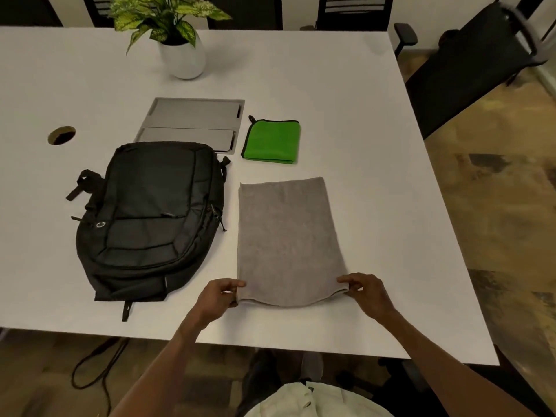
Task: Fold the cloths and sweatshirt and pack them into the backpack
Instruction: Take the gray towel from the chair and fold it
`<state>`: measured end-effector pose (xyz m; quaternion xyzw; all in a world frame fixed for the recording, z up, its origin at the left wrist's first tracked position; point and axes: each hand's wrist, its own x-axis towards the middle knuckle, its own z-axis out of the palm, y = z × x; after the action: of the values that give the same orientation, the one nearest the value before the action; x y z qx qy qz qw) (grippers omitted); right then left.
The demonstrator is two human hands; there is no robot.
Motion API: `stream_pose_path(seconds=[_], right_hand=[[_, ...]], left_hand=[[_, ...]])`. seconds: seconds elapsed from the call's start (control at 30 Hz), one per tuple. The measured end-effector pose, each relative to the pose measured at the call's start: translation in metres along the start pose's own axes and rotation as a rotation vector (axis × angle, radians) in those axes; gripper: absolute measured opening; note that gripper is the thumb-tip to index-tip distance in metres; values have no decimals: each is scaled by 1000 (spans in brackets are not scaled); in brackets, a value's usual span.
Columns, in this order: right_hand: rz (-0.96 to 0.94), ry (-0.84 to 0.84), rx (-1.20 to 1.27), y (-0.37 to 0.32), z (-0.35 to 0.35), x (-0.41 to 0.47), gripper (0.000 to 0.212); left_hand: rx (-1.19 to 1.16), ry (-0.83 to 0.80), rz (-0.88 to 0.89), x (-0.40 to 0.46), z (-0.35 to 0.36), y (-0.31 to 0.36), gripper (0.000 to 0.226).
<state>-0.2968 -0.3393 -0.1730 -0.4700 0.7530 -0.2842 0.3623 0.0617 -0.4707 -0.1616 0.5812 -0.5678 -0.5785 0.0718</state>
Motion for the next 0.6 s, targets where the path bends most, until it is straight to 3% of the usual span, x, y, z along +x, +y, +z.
stream_pose_path(seconds=[0.13,0.27,0.37,0.53,0.6], right_hand=[[-97,80,62,4,-10,5,45],[-129,81,26,2,-32,5,27],[-127,-9,-53,-3,-51,0,34],[10,-259,49,-20,-81,-4,4],[48,-339,117,-28,-90,-4,9]], left_hand=[[18,58,133,-10,0,12,26],[101,205,191,-19,3,20,14],[44,254,231,-26,5,27,16],[92,152,280,-39,-3,41,13],[73,121,252,-43,-6,44,12]])
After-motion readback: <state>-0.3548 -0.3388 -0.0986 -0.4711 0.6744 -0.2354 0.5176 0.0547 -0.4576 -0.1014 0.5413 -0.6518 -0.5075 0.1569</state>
